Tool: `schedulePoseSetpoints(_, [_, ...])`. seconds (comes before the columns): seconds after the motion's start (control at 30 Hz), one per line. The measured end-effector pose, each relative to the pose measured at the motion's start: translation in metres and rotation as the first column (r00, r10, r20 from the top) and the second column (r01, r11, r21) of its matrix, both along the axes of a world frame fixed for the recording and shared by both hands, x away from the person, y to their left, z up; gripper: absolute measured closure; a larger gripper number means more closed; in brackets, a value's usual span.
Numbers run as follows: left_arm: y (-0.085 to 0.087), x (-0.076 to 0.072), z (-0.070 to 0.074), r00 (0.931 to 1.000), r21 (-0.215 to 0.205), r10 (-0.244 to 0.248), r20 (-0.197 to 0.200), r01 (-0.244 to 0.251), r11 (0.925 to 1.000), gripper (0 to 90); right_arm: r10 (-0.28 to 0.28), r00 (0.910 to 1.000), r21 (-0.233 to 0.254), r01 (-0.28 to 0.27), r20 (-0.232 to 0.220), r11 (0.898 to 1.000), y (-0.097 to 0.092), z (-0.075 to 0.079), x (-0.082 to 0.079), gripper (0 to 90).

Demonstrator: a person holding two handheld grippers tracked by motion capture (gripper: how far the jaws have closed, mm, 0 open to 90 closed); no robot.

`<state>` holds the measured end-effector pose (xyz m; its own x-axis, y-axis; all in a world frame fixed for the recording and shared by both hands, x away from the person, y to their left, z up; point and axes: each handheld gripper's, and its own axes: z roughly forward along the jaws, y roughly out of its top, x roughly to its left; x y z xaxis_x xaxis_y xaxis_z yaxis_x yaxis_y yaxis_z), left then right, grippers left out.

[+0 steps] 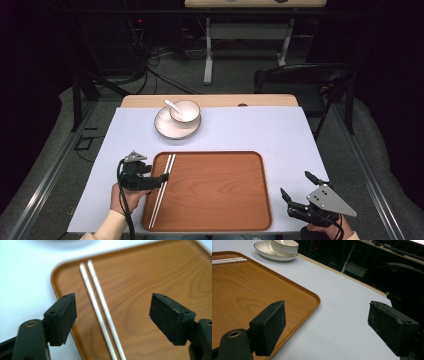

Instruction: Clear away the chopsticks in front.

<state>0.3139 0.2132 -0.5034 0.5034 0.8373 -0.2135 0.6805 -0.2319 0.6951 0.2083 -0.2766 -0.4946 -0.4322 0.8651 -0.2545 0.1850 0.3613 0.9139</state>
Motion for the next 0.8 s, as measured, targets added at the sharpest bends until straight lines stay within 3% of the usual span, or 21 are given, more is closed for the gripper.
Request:
schedulePoseSetpoints(0.03, [0.003,-0.002,0.005,0.999,-0.009,-0.007,0.045,0.007,0.9999,16.9,0.0,1.0,0.0,0.0,0.0,1.0,0.0,0.0,0.0,14.3])
schedulePoseSetpoints(0.13, [0.01,-0.007,0.014,0.996,-0.049,-0.035,0.082,0.04,0.998,10.7,-0.001,1.0,0.0,0.001,0.001,1.0,0.0,0.0,0.0,14.3])
schedulePoseSetpoints(0.17, [0.014,-0.012,0.018,0.9923,-0.062,-0.049,0.114,0.056,0.9965,7.7,-0.002,1.0,-0.001,0.002,0.001,1.0,0.0,0.0,0.0,14.3])
schedulePoseSetpoints(0.2, [0.014,-0.012,0.018,0.9923,-0.062,-0.049,0.114,0.056,0.9965,6.2,-0.002,1.0,-0.001,0.002,0.001,1.0,0.0,0.0,0.0,14.3])
schedulePoseSetpoints(0.23, [0.018,-0.02,0.022,0.9854,-0.063,-0.063,0.159,0.073,0.9953,4.1,-0.003,1.0,-0.001,0.003,0.0,1.0,0.0,0.0,0.0,14.3])
schedulePoseSetpoints(0.27, [0.018,-0.02,0.022,0.9854,-0.063,-0.063,0.159,0.073,0.9953,2.4,-0.002,1.0,-0.002,0.002,0.001,1.0,0.0,0.0,0.0,14.3])
schedulePoseSetpoints(0.3, [0.022,-0.029,0.025,0.9726,-0.039,-0.078,0.219,0.089,0.9953,0.6,-0.001,1.0,-0.002,0.001,0.0,1.0,0.0,0.0,0.0,14.3])
schedulePoseSetpoints(0.33, [0.022,-0.029,0.025,0.9726,-0.039,-0.078,0.219,0.089,0.9953,0.2,-0.001,1.0,-0.002,0.001,0.0,1.0,0.0,0.0,0.0,14.3])
schedulePoseSetpoints(0.37, [0.024,-0.034,0.026,0.9643,-0.03,-0.084,0.251,0.095,0.995,0.2,-0.001,1.0,-0.003,0.001,-0.001,1.0,0.001,0.0,0.0,14.3])
schedulePoseSetpoints(0.4, [0.026,-0.04,0.027,0.9544,-0.023,-0.091,0.284,0.102,0.9945,0.1,-0.002,1.0,-0.003,0.002,-0.001,1.0,0.001,0.0,0.0,14.3])
schedulePoseSetpoints(0.43, [0.03,-0.05,0.027,0.9391,-0.01,-0.103,0.328,0.113,0.9936,0.0,-0.002,1.0,-0.004,0.002,0.0,1.0,0.001,0.0,0.0,14.3])
schedulePoseSetpoints(0.6, [0.04,-0.068,0.022,0.9226,-0.01,-0.095,0.374,0.106,0.9943,0.0,-0.001,1.0,-0.007,0.001,-0.001,1.0,0.001,0.0,0.0,14.3])
schedulePoseSetpoints(0.63, [0.045,-0.076,0.02,0.9111,0.0,-0.091,0.402,0.1,0.995,0.0,0.0,1.0,-0.008,0.0,-0.002,1.0,0.002,0.0,0.0,14.3])
schedulePoseSetpoints(0.67, [0.045,-0.076,0.02,0.9111,0.0,-0.091,0.402,0.1,0.995,0.0,0.0,1.0,-0.008,0.0,-0.002,1.0,0.002,0.0,0.0,14.3])
schedulePoseSetpoints(0.7, [0.046,-0.079,0.019,0.9051,0.009,-0.091,0.415,0.096,0.9954,0.0,0.0,1.0,-0.008,0.0,-0.003,1.0,0.002,0.0,0.0,14.3])
schedulePoseSetpoints(0.73, [0.047,-0.081,0.019,0.9033,0.01,-0.091,0.419,0.095,0.9954,0.0,0.002,1.0,-0.007,-0.002,-0.003,1.0,0.001,0.0,0.0,14.3])
schedulePoseSetpoints(0.8, [0.049,-0.082,0.016,0.9073,-0.01,-0.081,0.413,0.093,0.9956,0.0,0.002,1.0,-0.006,-0.002,-0.002,1.0,0.001,0.0,0.0,14.3])
